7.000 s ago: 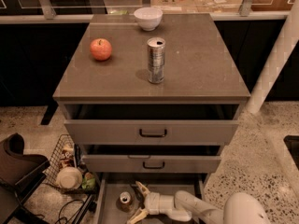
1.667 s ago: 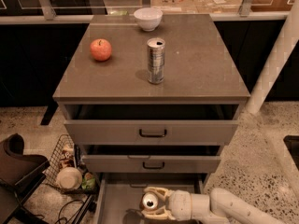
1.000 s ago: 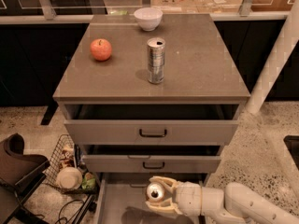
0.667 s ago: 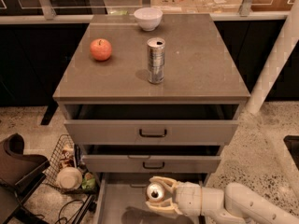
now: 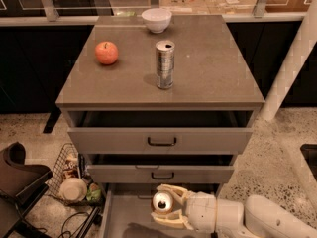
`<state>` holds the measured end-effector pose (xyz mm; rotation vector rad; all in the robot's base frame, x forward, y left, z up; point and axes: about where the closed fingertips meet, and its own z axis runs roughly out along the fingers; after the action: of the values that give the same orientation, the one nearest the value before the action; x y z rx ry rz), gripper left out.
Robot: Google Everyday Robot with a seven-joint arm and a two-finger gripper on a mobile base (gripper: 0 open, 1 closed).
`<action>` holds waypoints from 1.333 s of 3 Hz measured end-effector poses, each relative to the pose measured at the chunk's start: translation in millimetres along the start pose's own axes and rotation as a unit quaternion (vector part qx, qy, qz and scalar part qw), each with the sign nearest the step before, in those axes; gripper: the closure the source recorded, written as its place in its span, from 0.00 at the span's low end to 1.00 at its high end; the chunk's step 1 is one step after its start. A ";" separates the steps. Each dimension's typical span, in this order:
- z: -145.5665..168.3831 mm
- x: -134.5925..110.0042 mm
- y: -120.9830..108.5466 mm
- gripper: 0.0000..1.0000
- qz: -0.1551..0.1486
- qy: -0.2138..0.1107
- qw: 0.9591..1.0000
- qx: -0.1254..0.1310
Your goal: Pick orange can from bottom drawer and place on counter
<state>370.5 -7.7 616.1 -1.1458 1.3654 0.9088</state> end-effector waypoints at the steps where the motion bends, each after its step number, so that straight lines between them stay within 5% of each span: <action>1: -17.0 -34.1 1.5 1.00 0.004 0.002 1.000 0.014; 3: -54.2 -118.5 -9.3 1.00 -0.019 0.009 0.999 0.035; 4: -67.2 -169.6 -30.4 1.00 -0.020 0.037 0.998 0.050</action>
Offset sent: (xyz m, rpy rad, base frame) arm -0.0177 -0.0499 0.1366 -0.0110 -0.0713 -0.0625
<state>374.8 -55.7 794.6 -1.1357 1.4262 0.7682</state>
